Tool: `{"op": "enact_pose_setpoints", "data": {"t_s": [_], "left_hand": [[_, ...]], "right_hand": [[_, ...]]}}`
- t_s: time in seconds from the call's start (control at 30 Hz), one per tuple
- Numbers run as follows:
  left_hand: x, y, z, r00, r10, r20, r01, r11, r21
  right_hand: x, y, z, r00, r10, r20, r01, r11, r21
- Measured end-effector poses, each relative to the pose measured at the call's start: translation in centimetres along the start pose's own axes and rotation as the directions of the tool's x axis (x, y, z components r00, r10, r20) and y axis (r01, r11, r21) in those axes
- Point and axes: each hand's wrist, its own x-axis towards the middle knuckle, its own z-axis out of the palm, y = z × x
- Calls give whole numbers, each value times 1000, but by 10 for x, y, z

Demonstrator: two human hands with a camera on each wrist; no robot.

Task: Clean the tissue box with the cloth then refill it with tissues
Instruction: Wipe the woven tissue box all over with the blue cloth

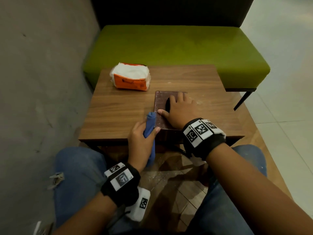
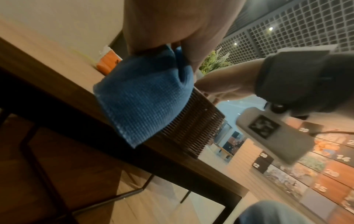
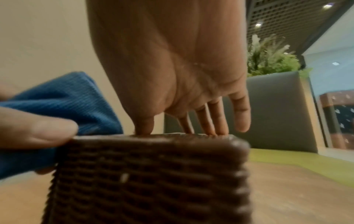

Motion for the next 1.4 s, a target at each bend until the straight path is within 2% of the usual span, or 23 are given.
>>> {"op": "enact_pose_setpoints", "data": {"t_s": [0.07, 0.1, 0.17, 0.2, 0.27, 0.3, 0.43, 0.6, 0.67, 0.77, 0.83, 0.93, 1.03, 1.1, 1.17, 1.23, 1.3, 1.4], "left_hand": [[16, -11, -10, 996, -82, 17, 81, 996, 27], [25, -17, -16, 989, -144, 26, 142, 989, 46], [42, -29, -27, 971, -239, -10, 239, 971, 28], [47, -31, -32, 969, -243, -53, 244, 970, 7], [50, -26, -33, 973, -188, -130, 188, 982, -15], [50, -19, -30, 979, -153, -132, 153, 988, -11], [43, -4, -3, 998, -64, 5, 64, 998, 20], [7, -4, 5, 990, 113, 89, -121, 988, 94], [19, -8, 2, 993, 107, 49, -110, 991, 76], [56, -15, -2, 1000, -11, -25, 13, 997, 76], [57, -16, -2, 999, -29, -22, 30, 996, 79], [18, -13, -1, 996, 70, 53, -72, 997, 38], [-13, -16, -5, 971, 196, 140, -205, 977, 53], [0, -20, -6, 972, 186, 140, -195, 980, 49], [26, -23, -4, 991, 113, 67, -116, 992, 45], [36, -20, -2, 995, 91, 34, -92, 994, 54], [14, -13, 1, 984, 142, 105, -147, 988, 43], [-27, -12, -2, 942, 264, 207, -276, 961, 30]], "right_hand": [[-3, 2, -5, 998, 48, -32, -48, 999, 9], [-3, 9, -9, 999, 33, -19, -32, 999, 40], [0, 25, -16, 991, -113, 73, 108, 992, 69], [0, 33, -18, 970, -195, 146, 184, 979, 82], [2, 43, -18, 934, -262, 242, 232, 962, 145], [2, 44, -15, 936, -255, 243, 219, 962, 166], [3, 32, -5, 977, -164, 135, 150, 983, 109], [3, 25, -5, 985, -127, 118, 121, 991, 60], [2, 25, -7, 981, -133, 144, 124, 990, 70], [3, 31, -12, 961, -152, 229, 137, 987, 81], [4, 32, -13, 955, -150, 254, 133, 988, 84], [4, 30, -12, 964, -134, 231, 114, 989, 96], [4, 29, -12, 965, -135, 225, 114, 988, 103], [3, 30, -12, 965, -136, 224, 115, 988, 105], [3, 29, -11, 967, -134, 218, 113, 988, 109], [2, 27, -10, 970, -128, 209, 107, 988, 108], [3, 27, -9, 972, -118, 203, 98, 989, 107], [4, 27, -9, 972, -111, 207, 90, 990, 105]]}}
